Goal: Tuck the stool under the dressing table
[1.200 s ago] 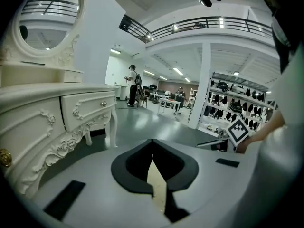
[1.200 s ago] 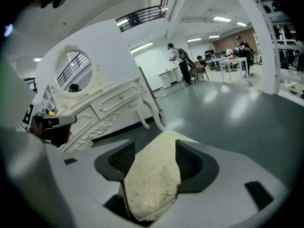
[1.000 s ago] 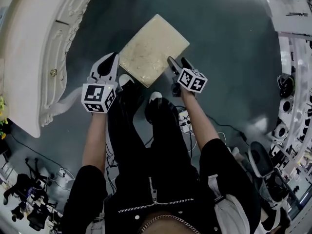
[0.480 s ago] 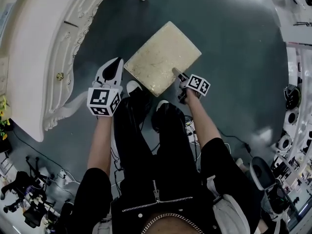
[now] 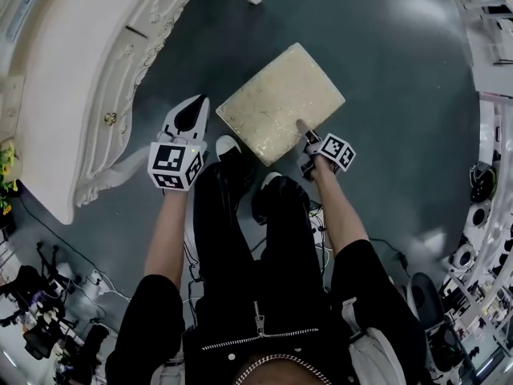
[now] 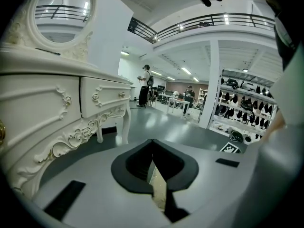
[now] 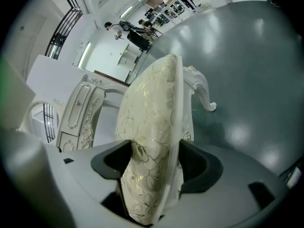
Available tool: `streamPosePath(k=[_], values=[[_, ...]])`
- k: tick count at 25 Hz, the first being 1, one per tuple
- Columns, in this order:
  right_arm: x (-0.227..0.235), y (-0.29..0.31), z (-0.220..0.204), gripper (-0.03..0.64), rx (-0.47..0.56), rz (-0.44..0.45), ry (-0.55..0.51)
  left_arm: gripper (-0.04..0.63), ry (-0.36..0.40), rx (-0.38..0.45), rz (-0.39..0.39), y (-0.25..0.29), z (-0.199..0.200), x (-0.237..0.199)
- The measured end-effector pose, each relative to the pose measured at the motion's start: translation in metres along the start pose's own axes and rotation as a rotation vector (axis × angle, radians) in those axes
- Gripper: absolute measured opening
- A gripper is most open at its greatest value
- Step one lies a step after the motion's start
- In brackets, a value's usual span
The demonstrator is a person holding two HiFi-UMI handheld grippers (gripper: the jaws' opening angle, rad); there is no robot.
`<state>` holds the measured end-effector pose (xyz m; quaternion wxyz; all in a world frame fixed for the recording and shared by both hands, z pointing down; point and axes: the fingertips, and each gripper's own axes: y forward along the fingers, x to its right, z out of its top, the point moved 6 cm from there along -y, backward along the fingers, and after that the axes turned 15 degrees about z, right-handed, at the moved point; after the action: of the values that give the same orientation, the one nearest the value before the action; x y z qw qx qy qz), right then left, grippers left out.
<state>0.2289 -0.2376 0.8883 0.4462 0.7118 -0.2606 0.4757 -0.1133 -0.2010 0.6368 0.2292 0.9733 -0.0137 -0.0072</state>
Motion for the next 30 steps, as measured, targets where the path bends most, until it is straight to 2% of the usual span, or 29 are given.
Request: streamPosePath(k=[6, 19, 30], values=[[-0.001, 0.008, 0.013, 0.318, -0.019, 0.002, -0.024, 0.021, -0.023, 0.015, 0.043, -0.001, -0.003, -0.015], [-0.017, 0.050, 0.032, 0.314, -0.096, 0.027, -0.095, 0.021, -0.069, 0.038, 0.186, -0.019, -0.015, -0.059], [-0.058, 0.142, 0.015, 0.318, -0.218, 0.094, -0.152, 0.021, -0.121, 0.055, 0.310, -0.035, -0.033, -0.093]])
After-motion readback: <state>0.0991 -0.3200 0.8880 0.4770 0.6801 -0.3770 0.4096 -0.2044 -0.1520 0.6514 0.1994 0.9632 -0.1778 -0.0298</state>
